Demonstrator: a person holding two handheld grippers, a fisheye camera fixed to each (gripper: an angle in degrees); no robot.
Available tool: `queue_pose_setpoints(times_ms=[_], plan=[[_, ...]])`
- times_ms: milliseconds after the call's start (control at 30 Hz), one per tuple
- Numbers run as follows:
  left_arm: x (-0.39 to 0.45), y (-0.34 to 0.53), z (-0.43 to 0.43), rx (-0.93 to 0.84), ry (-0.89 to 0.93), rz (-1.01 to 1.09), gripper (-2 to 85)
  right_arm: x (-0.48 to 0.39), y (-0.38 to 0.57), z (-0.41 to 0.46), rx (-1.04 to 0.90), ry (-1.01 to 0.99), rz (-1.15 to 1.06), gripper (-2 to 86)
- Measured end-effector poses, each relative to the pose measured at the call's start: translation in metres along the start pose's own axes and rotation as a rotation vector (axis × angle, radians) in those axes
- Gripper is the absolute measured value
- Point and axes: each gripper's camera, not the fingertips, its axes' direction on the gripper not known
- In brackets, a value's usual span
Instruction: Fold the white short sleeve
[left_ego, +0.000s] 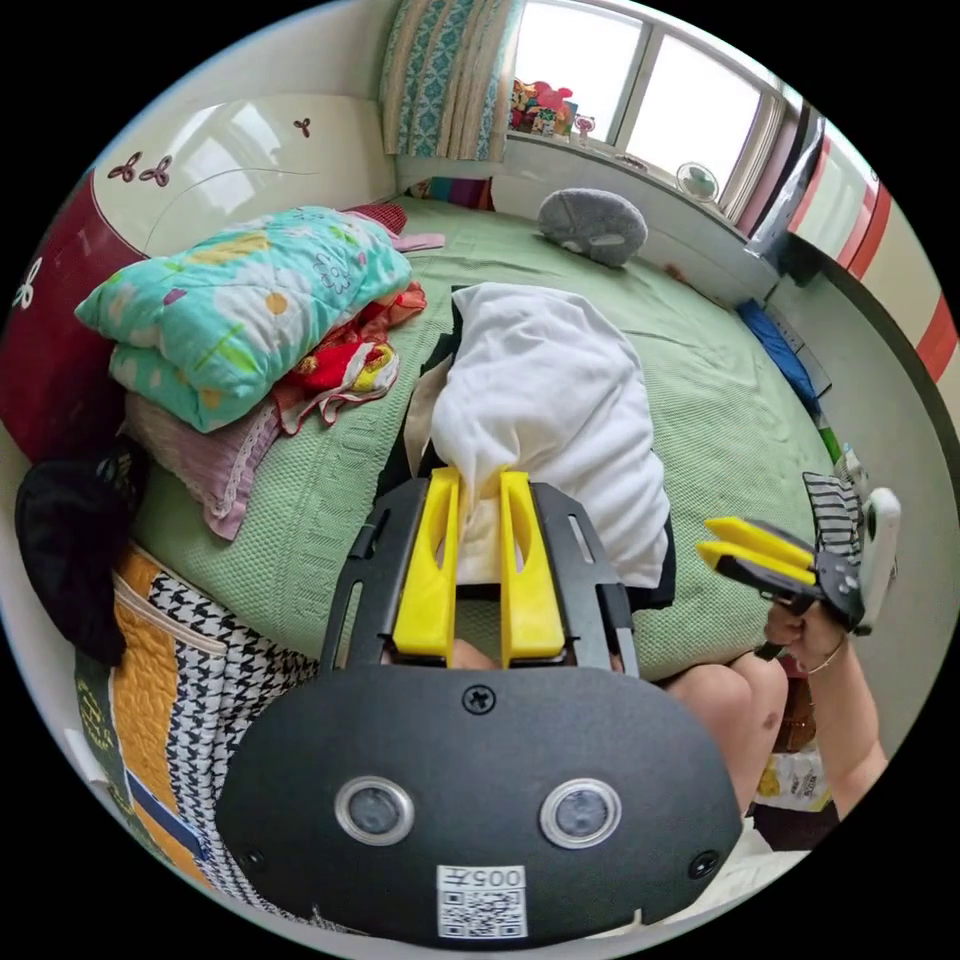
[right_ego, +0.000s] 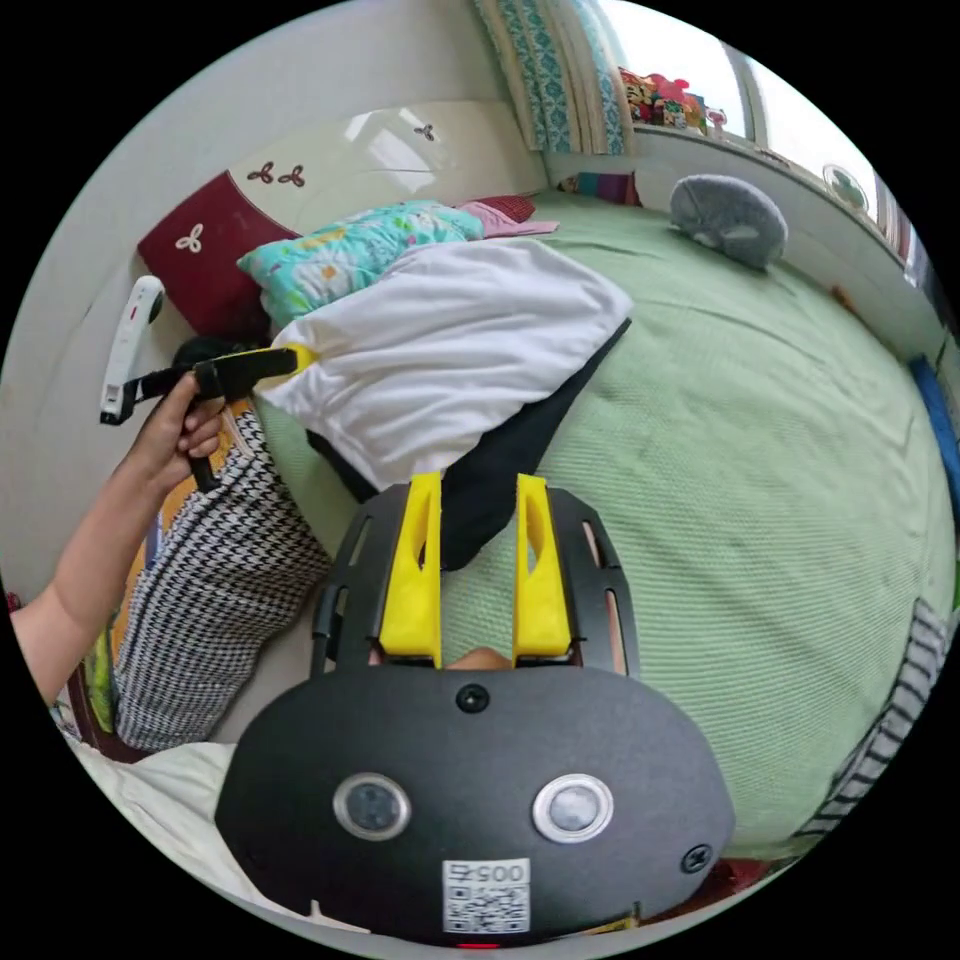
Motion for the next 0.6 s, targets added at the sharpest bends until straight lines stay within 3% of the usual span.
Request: queue_pose_setpoints(times_ms=[233,367,600], plan=[[0.002,-0.008,0.001,-0.026,-0.024,0.045,7.4,-0.034,-0.006,0.037,0.014,-0.007,0.022,10.1],[-0.007,-0.011,0.004,-0.036,0.03,0.003,7.4,-0.045,-0.012,0.062,-0.061,0.106,0.008,2.2],[-0.002,-0.011,-0.002,-0.031,0.11,0.02,7.6,-0.053,-0.003,0.021,-0.05,0.177,-0.021,-1.5]])
